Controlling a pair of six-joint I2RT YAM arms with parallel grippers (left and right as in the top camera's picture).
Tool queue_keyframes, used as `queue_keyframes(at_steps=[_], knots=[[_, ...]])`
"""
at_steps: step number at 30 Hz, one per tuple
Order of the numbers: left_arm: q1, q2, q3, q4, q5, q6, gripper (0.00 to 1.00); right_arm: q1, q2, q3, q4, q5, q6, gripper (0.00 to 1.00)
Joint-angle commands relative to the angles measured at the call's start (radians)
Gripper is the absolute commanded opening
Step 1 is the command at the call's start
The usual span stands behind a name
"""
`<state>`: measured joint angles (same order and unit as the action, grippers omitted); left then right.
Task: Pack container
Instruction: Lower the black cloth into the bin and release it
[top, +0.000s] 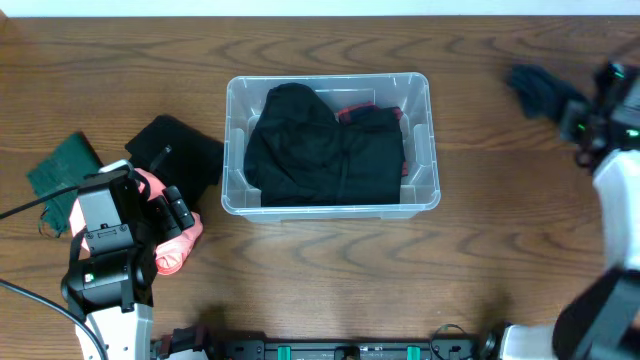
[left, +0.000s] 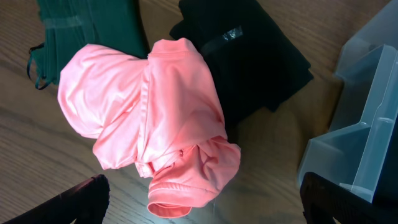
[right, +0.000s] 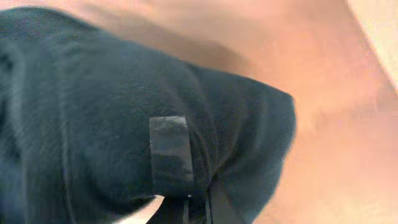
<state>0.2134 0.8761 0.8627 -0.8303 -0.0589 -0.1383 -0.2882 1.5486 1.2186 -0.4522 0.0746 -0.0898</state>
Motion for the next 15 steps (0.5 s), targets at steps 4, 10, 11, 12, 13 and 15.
queue_keyframes(at_steps=[4,10,11,12,13,15], knots=[[0.004,0.0,0.022,0.0,-0.001,-0.01,0.98,0.372,-0.163,0.018,-0.032,-0.046,-0.118,0.01],[0.004,0.0,0.022,0.0,-0.001,-0.01,0.98,0.736,-0.168,0.017,-0.064,-0.045,-0.119,0.01],[0.004,0.0,0.022,0.0,-0.001,-0.01,0.98,0.785,-0.159,0.017,-0.064,-0.041,-0.116,0.01],[0.004,0.0,0.022,0.0,-0.001,-0.01,0.98,0.835,-0.148,0.017,-0.064,-0.032,-0.112,0.01],[0.004,0.0,0.022,0.0,-0.001,-0.01,0.98,0.873,-0.137,0.017,-0.063,-0.023,-0.098,0.01],[0.004,0.0,0.022,0.0,-0.001,-0.01,0.98,0.934,-0.11,0.017,-0.054,-0.02,-0.079,0.01]])
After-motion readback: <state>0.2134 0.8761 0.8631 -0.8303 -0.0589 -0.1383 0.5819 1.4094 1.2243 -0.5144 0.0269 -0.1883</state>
